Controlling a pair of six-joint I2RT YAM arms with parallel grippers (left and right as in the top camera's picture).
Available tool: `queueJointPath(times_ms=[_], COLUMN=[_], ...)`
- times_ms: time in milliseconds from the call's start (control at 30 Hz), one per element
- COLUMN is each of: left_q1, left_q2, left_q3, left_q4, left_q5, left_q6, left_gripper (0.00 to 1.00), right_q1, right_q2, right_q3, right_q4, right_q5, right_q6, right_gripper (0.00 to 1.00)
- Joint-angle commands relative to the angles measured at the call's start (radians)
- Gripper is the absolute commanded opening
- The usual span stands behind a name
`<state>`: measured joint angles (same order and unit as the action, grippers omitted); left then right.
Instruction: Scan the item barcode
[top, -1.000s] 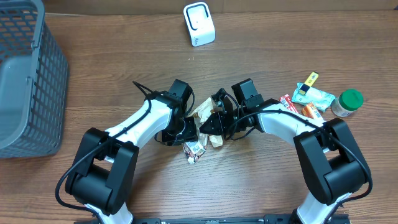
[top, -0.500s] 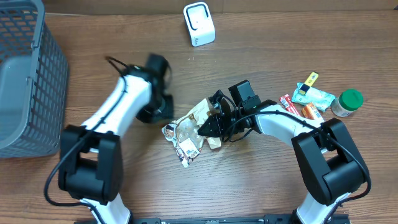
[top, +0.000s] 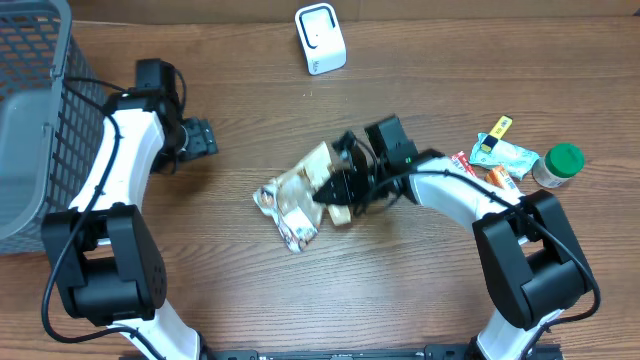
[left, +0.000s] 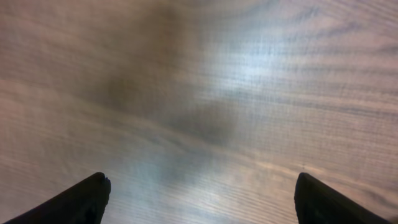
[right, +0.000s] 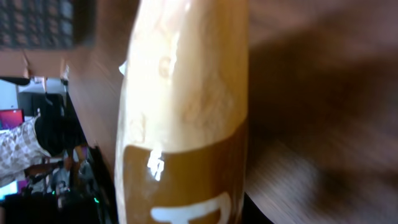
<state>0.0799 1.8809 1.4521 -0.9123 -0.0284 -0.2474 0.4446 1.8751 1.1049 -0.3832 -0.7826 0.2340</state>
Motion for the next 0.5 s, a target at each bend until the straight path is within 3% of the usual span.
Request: queueJointPath(times_ms=[0, 33, 67, 267, 467], left_q1=[0.006, 0.006, 0.005, 0.005, 0.005], left_q2=[0.008, 0.008, 0.008, 0.008, 0.008], left_q3=[0.020, 0.020, 0.020, 0.020, 0.020], left_q4=[0.051, 0.063, 0.070, 0.075, 0.075], left_q5=[0.043, 0.045, 0.048, 0.047, 0.047], left_q6=[0.154, 0.154, 0.154, 0.154, 0.154], left_gripper=[0.89, 0.98, 1.00, 1.00, 1.00], right_q1=[-0.008, -0.008, -0.008, -0.007, -0.007], right_q2=[-0.013, -0.013, -0.013, -0.012, -0.012], right_q3=[0.218, 0.277, 0.338, 0.741, 0.980], right_q4=[-0.073, -0.113, -0.153, -0.333, -0.290], right_q5=[0.051, 0.092, 0.135, 0.361, 0.599], right_q6=[0.000, -0.008, -0.026, -0.146, -0.309], right_gripper=[0.04, 0.04, 0.04, 0.03, 0.04])
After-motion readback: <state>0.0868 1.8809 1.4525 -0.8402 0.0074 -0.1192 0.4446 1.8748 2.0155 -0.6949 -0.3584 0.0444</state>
